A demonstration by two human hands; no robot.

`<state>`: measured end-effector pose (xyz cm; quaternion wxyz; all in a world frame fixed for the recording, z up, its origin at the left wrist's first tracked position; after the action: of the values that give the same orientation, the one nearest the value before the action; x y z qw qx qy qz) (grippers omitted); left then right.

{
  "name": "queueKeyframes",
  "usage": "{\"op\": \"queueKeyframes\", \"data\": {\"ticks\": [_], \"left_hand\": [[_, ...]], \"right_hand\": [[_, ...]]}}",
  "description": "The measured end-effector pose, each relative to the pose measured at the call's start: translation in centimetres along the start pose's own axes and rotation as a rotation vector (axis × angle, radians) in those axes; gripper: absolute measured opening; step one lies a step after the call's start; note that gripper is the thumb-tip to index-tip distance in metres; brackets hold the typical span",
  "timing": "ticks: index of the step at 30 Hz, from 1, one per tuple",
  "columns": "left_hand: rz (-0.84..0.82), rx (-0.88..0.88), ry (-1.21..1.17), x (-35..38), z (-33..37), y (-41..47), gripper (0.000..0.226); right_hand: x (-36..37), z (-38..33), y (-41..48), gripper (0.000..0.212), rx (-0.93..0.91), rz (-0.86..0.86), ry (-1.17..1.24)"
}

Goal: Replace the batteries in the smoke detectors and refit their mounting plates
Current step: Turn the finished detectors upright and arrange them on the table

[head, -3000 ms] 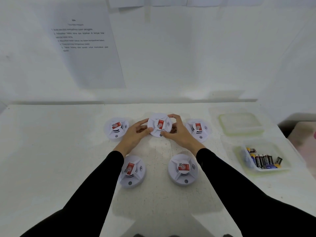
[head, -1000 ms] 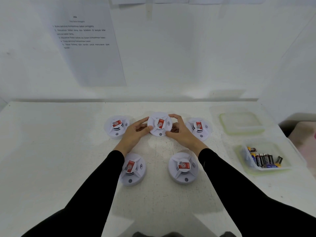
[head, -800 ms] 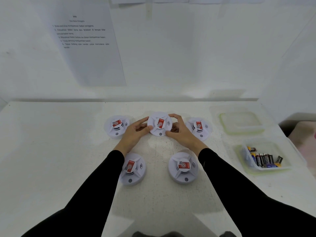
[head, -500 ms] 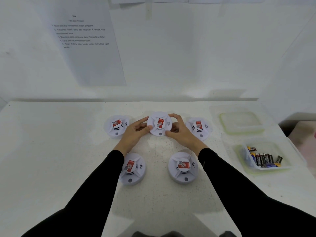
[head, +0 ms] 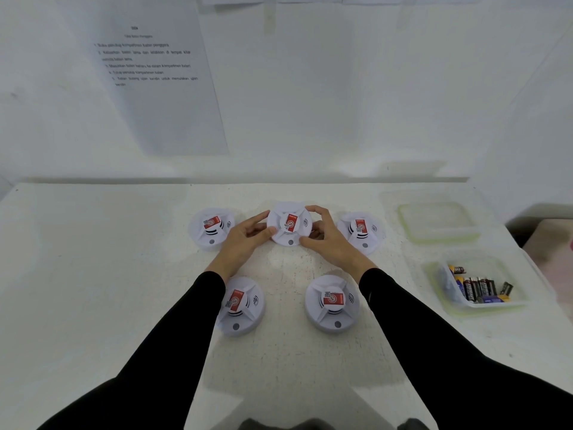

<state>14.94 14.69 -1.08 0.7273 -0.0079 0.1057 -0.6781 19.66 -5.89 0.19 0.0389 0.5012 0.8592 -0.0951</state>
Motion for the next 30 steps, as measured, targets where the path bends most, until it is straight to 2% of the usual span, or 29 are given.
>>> {"op": "queueKeyframes", "data": {"ticks": [14,19,23,27,30], "left_hand": [[0.03,-0.007,0.039,-0.1,-0.2,0.1,0.049],[0.036,-0.031,0.121,-0.3,-0.2,0.1,0.043],[0.053,0.016,0.252,0.0,-0.2,0.1,0.036],[0.069,-0.014,0.331,0.2,-0.2,0.1,0.049],[0.059,-0.033,0.352,0.2,0.0,0.1,0.05]], "right_hand": [[0.0,0.4,0.3,0.063,-0.016,0.027,-0.002],[-0.1,1.1,0.6,0.062,-0.007,0.05,-0.135],[-0.1,1.1,0.7,0.063,0.023,0.039,-0.171],[-0.1,0.9,0.5,0.063,0.074,0.025,-0.19],[0.1,0.5,0.3,0.063,0.1,0.012,-0.203]]}}
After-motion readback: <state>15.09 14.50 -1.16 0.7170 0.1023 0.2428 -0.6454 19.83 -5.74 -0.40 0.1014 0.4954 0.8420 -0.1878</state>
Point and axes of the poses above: each hand's wrist, its own y-axis towards the middle knuckle, its own x-axis out of the palm, z = x × y, the point moved 2 cm from there along y, towards the middle knuckle, and after that the axes turned 3 degrees about y, right-handed, at the moved point
